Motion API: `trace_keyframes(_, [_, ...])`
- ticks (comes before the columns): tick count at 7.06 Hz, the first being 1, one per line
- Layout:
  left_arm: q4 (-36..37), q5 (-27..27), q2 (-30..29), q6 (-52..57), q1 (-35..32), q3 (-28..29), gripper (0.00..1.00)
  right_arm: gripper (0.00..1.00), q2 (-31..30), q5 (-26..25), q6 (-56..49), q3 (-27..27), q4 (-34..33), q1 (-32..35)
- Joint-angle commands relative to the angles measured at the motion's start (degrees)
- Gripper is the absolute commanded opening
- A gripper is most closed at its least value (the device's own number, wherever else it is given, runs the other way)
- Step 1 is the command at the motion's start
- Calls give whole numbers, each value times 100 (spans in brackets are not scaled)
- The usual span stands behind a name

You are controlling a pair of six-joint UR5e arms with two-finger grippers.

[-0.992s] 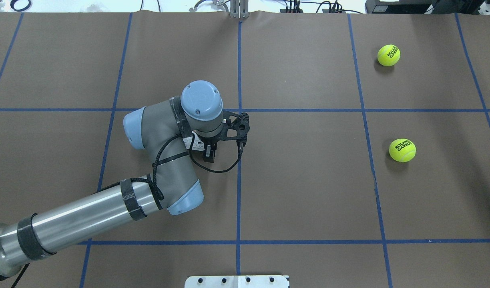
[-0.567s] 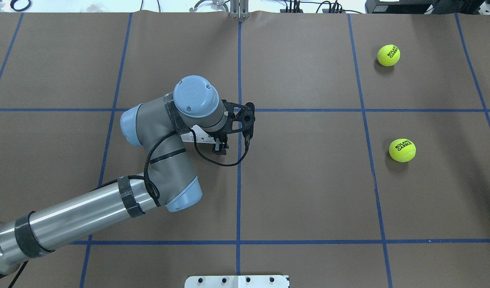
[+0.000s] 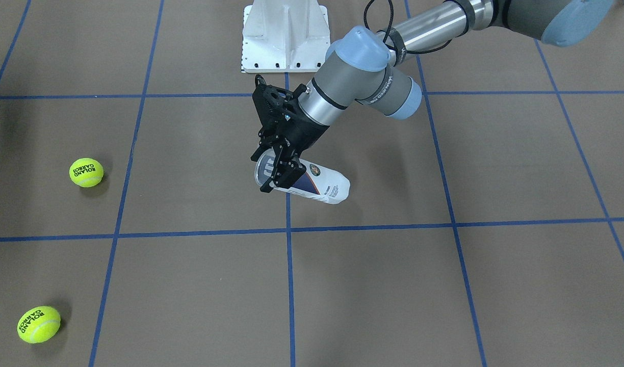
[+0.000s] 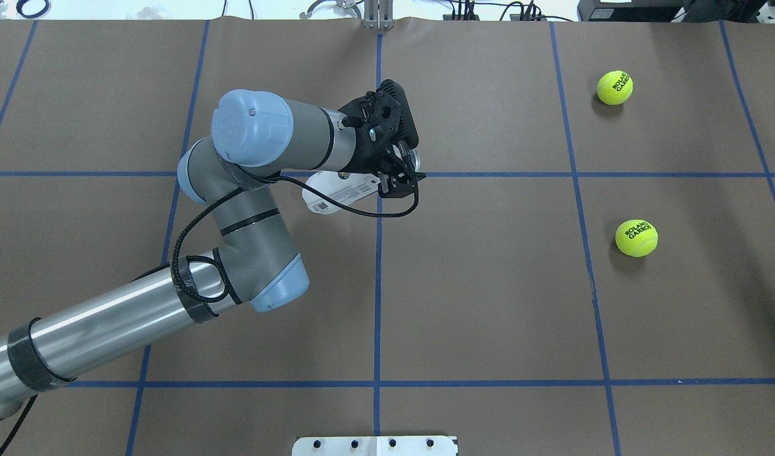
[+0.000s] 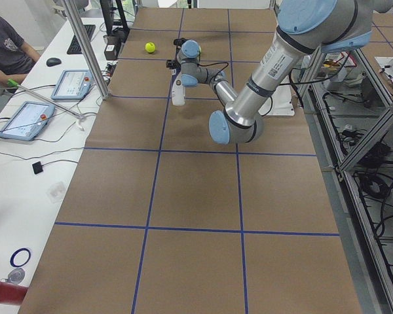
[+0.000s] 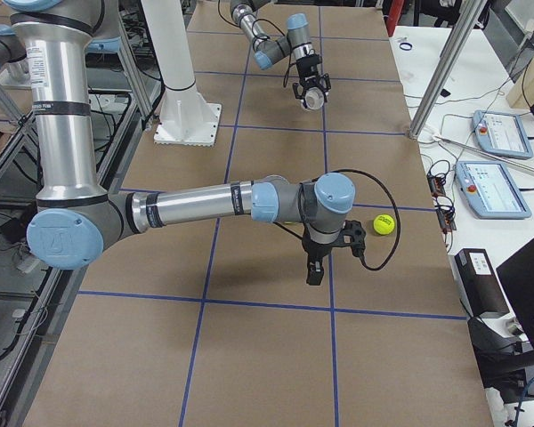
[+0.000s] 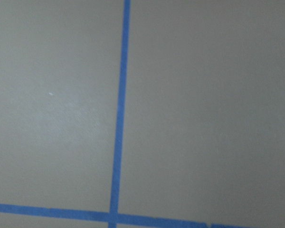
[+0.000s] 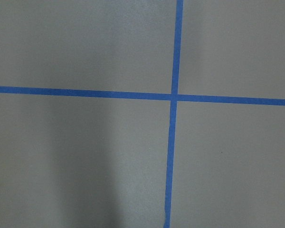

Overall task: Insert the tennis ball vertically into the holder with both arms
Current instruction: 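Lift the white can with the left gripper and stand it upright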

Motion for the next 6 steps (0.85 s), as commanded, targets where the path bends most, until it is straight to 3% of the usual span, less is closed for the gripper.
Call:
trace_keyframes(1, [-1873,788,0,-1211,67,246,82,99,-43,9,9,1,421,-234])
trace_keyframes(3, [-3727,1561,9,-1497,286,843,82,99,-53,0,113,158,468,-549])
trace_keyframes(5, [-4132,1672,26,-1489,453,960,82,99,-61,18,1400,649,477,-1033])
trace_keyframes(6, [-4158,1672,96,-1471,506,960,82,99,-70,44,1511,782,468,-1226])
